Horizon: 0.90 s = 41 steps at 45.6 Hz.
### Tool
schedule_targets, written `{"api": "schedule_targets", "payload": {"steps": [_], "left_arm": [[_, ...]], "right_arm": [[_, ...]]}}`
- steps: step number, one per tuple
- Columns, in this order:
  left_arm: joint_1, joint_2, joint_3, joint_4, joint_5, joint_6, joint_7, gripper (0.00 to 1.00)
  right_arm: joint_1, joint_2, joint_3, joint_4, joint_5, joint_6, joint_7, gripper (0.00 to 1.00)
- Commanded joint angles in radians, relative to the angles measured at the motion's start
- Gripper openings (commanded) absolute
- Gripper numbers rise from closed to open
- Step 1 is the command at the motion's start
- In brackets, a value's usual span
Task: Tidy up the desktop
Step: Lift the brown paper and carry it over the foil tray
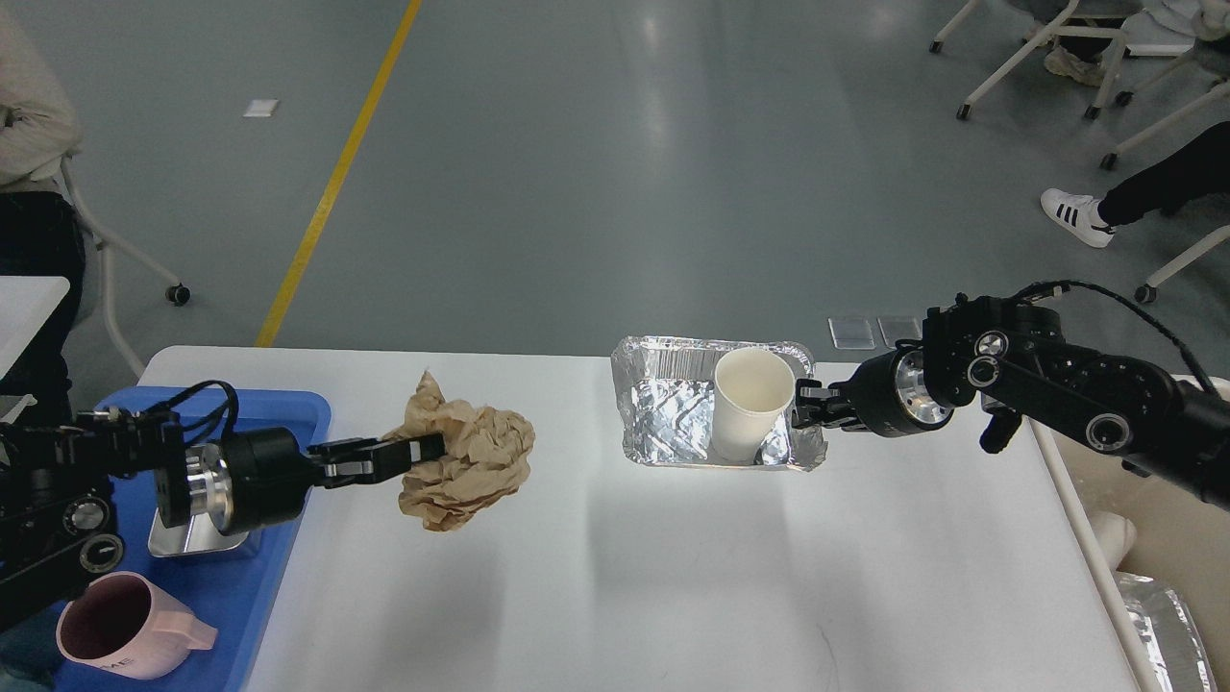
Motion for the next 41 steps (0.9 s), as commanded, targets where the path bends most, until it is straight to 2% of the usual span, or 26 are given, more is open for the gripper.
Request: {"api": "schedule_targets", "payload": {"steps": [1,7,18,25,41], "left_arm": [[-0.003,0.019,-0.161,-0.004,-0.028,-0.051,0.0,0.02],[-0.046,0.007,-0.254,-0.002,-0.05,-0.132,0.007,0.02],[-0.115,-0.044,-0.244,0.024,-0.05,-0.144,0.023,0.02],[-0.165,-0.162,-0.191,0.099,-0.028,-0.141,0.042,0.03],[-0.287,-0.449,-0.033,0.338,-0.027,-0.133,0.056,0.04]], "right_arm": [[0.0,0.0,0.0,0.004,0.002,0.001,0.0,0.0],[0.004,-0.007,0.001,0.009,0.002,0.001,0.0,0.0],[0.0,-0.006,0.003,0.007,0.002,0.001,0.0,0.0],[0.0,-0.004,0.003,0.006,0.002,0.001,0.002,0.0],[-0.003,-0.007,0.018,0.009,0.002,0.001,0.002,0.0]]}}
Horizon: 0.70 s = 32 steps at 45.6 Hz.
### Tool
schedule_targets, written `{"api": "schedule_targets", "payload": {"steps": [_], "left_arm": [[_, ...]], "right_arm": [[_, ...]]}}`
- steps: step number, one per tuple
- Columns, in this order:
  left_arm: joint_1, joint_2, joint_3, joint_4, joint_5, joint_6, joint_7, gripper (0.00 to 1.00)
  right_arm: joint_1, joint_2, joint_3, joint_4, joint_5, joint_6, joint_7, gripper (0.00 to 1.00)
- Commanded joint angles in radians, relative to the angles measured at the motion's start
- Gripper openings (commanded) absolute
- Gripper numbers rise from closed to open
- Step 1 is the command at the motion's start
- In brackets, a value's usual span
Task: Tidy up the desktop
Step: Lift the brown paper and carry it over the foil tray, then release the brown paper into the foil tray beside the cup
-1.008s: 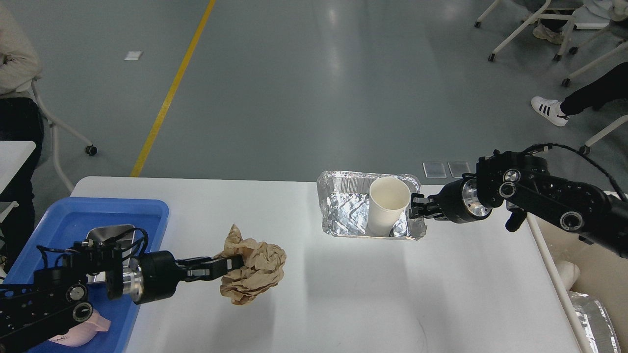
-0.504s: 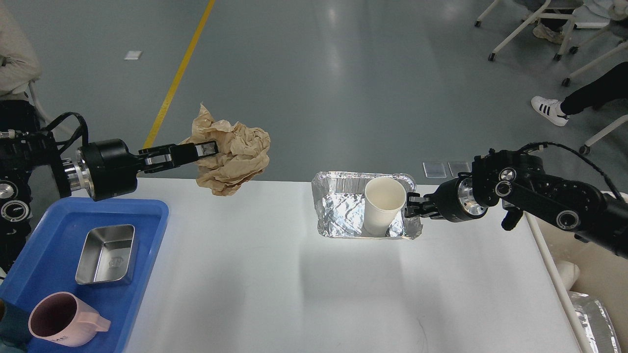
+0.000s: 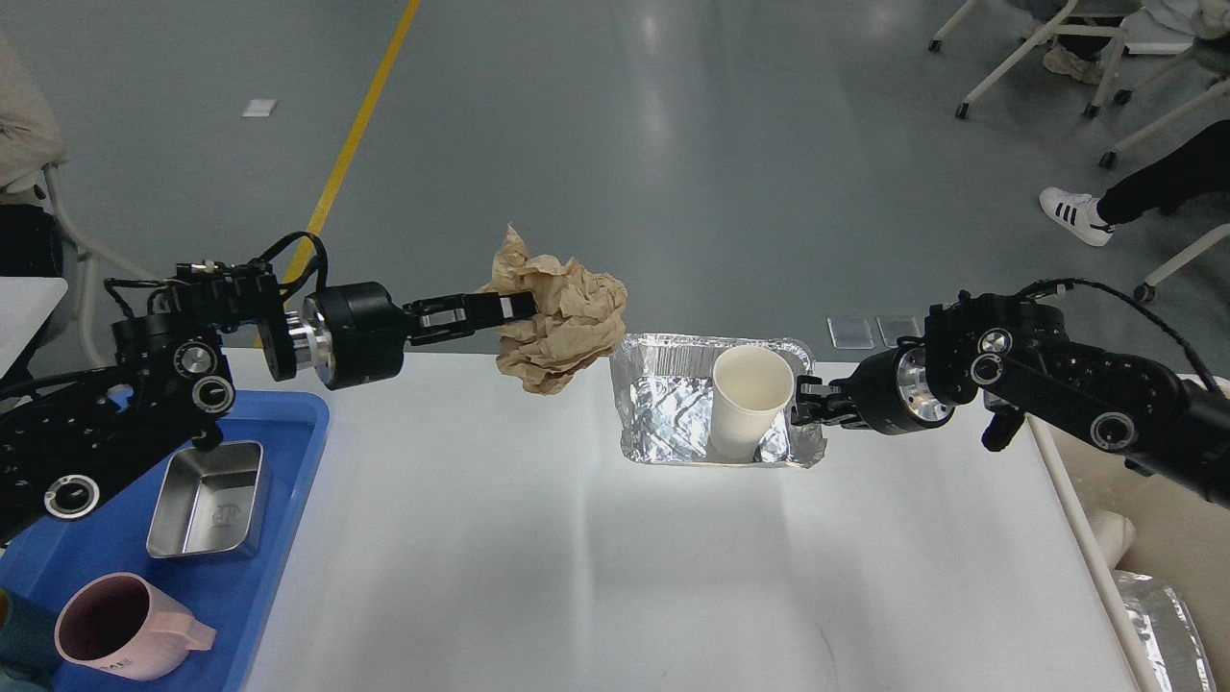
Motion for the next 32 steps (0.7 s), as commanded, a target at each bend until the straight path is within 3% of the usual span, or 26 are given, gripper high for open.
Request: {"api": "schedule_targets", "payload": {"steps": [1,16,20,22,26,28,32], "left_arm": [[-0.035,-0.105,0.048,0.092,0.0,0.002,0.005,0.04],[-0.055,-0.263,0.093,0.244,0.0,0.029,0.005,0.05],[-0.055,-0.284,0.094,0.255,0.0,0.037,0.005,0.12],[-0.054,-0.291,0.094,0.259,0.0,0.038,0.005,0.25],[-0.054,-0.309,0.091,0.272,-0.008,0.042,0.008,0.76],[-0.055,-0.318,0.091,0.273,-0.024,0.042,0.008,0.94],[-0.057,-0.332,0.087,0.273,-0.037,0.038,0.008,0.97]], "right_arm": [[-0.001,-0.001,0.008,0.0,0.0,0.0,-0.001,0.0],[-0.006,-0.001,0.018,0.001,0.0,0.0,0.0,0.0],[-0.007,0.001,0.021,0.001,0.0,0.0,0.0,0.0],[-0.007,0.002,0.021,0.0,0.0,0.0,0.0,0.0],[-0.007,0.004,0.023,-0.002,0.0,0.0,0.0,0.0],[-0.007,0.004,0.023,-0.002,0.0,0.0,0.0,0.0],[-0.007,0.002,0.023,-0.002,0.0,0.0,0.0,0.0]]}}
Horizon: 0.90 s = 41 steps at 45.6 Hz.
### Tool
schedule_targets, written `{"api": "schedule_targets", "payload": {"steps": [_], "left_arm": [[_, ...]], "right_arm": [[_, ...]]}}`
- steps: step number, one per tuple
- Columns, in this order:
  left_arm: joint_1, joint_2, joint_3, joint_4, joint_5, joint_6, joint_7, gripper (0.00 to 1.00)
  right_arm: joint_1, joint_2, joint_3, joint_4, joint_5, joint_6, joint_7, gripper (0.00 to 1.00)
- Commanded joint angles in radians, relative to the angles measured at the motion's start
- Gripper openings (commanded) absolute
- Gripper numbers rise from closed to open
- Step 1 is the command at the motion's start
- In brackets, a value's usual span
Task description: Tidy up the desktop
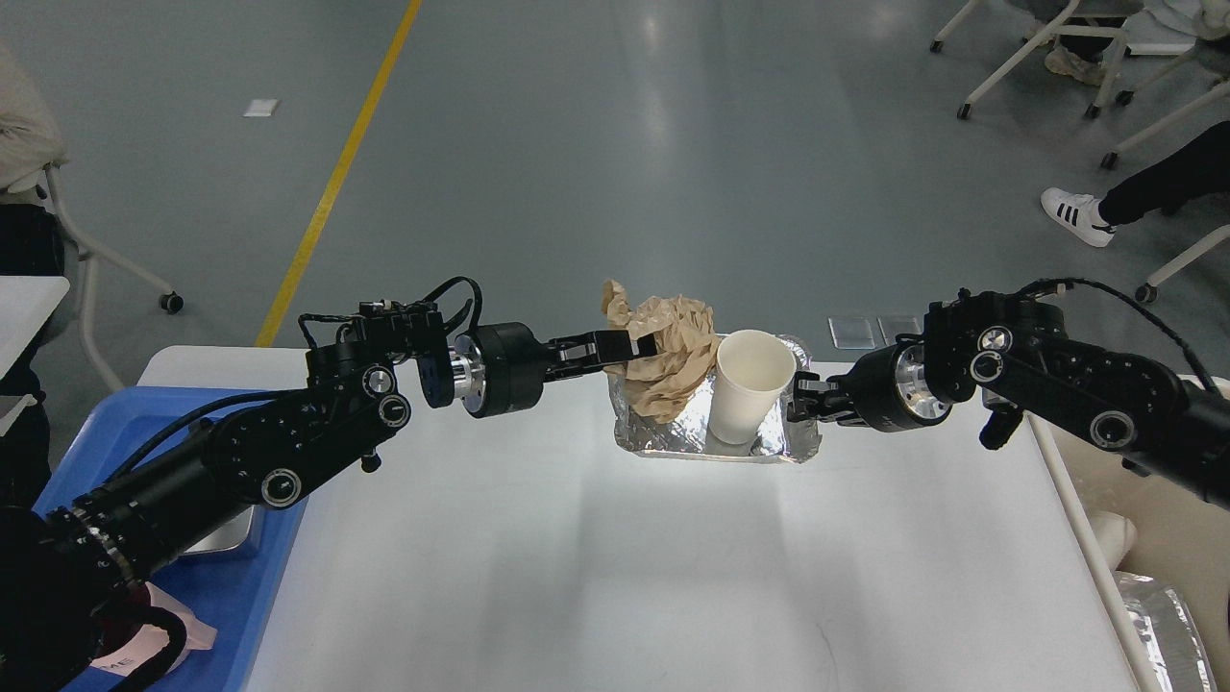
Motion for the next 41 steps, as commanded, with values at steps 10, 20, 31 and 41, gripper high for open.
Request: {"api": "schedule_targets", "payload": {"steps": [10,20,31,41], "left_arm": [[-0.005,-0.001,-0.014,-0.007,-0.019,-0.007,0.0,0.97],[-0.007,0.017,-0.024,-0.02,-0.019,-0.008,0.0,0.97],[-0.013,0.119,-0.149,-0.099,-0.202,-0.003,-0.001,0.97],[0.135,0.226,-0.391,-0.179,-0.508,-0.002,-0.001,0.97]], "right_arm": [[-0.005,-0.004,0.005,-0.002,0.0,0.0,0.0,0.0],[-0.006,-0.004,0.02,-0.003,0.0,0.0,0.001,0.0],[-0.011,-0.006,0.094,-0.005,0.015,0.0,0.003,0.0],[-0.044,-0.038,0.13,0.0,0.023,0.0,0.003,0.0]]}}
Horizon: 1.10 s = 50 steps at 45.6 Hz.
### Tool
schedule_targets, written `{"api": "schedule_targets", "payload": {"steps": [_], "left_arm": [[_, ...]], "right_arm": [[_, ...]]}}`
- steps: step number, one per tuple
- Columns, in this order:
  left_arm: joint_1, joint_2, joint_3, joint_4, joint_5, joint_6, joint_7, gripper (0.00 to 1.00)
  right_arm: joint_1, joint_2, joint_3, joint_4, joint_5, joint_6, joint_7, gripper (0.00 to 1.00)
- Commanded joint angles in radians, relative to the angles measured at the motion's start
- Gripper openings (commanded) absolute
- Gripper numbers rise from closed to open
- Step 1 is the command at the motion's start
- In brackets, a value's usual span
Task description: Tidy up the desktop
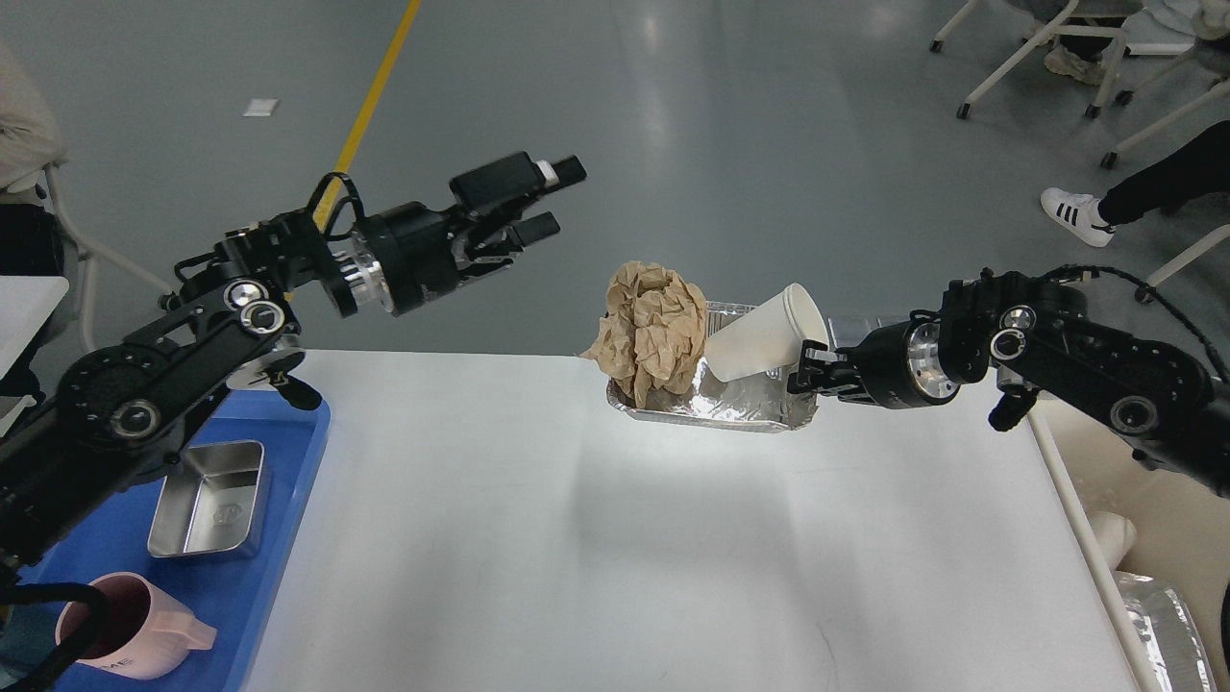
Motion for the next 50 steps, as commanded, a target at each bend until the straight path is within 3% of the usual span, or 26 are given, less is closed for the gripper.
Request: {"api": "schedule_targets", "payload": {"steps": [1,15,25,39,50], "left_arm": [[0.126,0.04,-0.171,-0.015,-0.196,0.004,0.0,0.97],[0.43,0.042,-0.534,0.001,-0.548,0.023,0.0,0.97],[0.561,-0.043,-0.592,0.063,-0.805,0.029,-0.003,0.97],[0.55,-0.193,-0.66,0.207,-0.846,0.016,-0.001,0.97],[0.485,-0.231,-0.581,0.25,-0.838,0.032,0.002,0.97]], "right_arm": [[-0.03,-0.022,0.041,0.004,0.002,0.0,0.0,0.0],[-0.107,-0.172,0.194,0.005,0.083,-0.001,0.003,0.0],[-0.187,-0.35,0.223,0.007,0.208,-0.009,0.008,0.0],[-0.374,-0.537,0.24,-0.03,0.425,-0.043,0.084,0.0],[-0.475,-0.551,0.237,-0.177,0.481,-0.049,0.092,0.0]]}}
